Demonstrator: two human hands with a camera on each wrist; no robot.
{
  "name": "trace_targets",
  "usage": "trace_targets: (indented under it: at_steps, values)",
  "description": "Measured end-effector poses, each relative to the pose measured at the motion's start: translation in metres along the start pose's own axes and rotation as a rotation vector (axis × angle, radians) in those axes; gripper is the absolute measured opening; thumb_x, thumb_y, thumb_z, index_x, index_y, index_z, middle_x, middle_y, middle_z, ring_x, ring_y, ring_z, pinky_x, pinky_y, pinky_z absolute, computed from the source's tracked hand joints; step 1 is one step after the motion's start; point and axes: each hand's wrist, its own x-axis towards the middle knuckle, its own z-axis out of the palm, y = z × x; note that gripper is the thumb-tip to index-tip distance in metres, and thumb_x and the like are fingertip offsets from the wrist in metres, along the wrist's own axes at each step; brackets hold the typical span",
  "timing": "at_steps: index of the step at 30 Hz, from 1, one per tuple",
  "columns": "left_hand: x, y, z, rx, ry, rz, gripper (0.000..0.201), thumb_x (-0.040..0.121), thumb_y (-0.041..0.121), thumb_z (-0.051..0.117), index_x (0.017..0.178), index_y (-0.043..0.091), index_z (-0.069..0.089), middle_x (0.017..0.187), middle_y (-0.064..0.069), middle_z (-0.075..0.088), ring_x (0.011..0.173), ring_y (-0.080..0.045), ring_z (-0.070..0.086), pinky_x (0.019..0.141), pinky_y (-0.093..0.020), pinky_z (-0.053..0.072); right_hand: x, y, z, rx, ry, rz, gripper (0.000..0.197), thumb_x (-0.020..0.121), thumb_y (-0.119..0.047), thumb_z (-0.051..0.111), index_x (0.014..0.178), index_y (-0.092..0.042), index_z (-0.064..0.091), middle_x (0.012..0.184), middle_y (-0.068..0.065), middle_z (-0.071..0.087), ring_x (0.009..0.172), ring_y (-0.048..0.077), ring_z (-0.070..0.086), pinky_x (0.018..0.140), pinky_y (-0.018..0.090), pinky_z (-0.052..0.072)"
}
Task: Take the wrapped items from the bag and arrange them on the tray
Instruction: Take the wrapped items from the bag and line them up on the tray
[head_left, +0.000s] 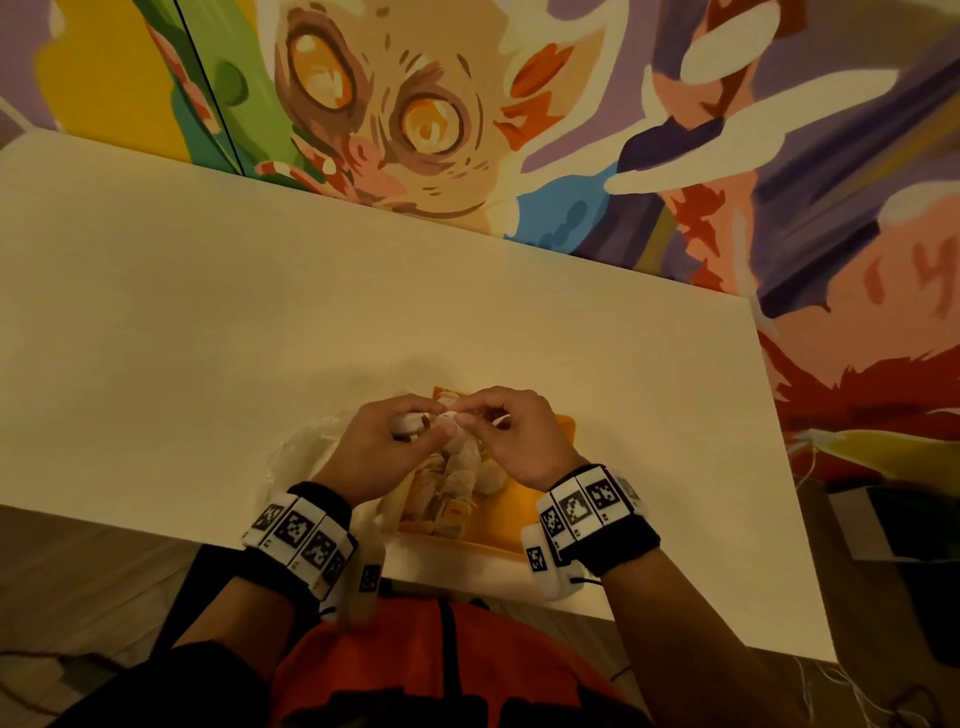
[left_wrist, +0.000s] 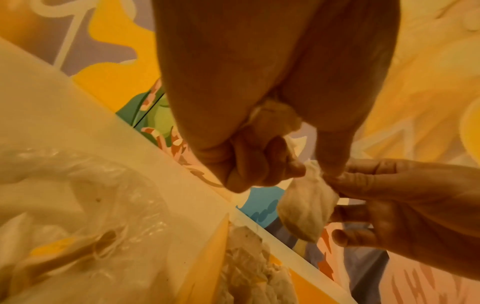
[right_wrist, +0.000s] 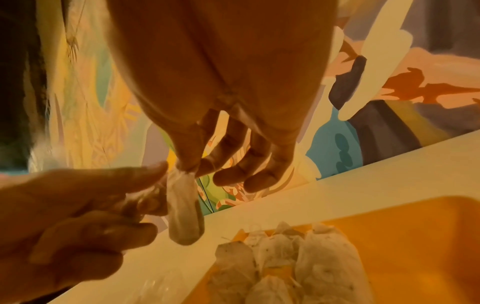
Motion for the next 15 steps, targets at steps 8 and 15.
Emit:
trace_targets:
  at_steps: [8,15]
  values:
    - [0.005,-0.004,0.005,-0.107,0.017,0.044,0.008,0.089,0.016,0.068,0.090,0.014,0.076,0.083,0.006,0.072,0.075,-0.004,0.066,0.067,-0.014,0.047,-0.007,0.011,0.008,0.113,0.016,0.063,0.015,0.086,-0.020,0.073,0.096,-0.030,0.068,0.082,-0.011,0.063,0.075,0.003,0.060,0.072,0.018,0.048]
    - [0.004,-0.006,0.009,-0.073,0.020,-0.019,0.014,0.092,0.020,0.063,0.083,0.018,0.074,0.066,0.014,0.065,0.058,0.002,0.055,0.059,-0.014,0.044,-0.010,0.020,0.012,0.082,0.007,0.168,0.013,0.087,-0.016,0.072,0.077,-0.021,0.064,0.077,-0.006,0.066,0.074,0.011,0.064,0.071,0.021,0.050]
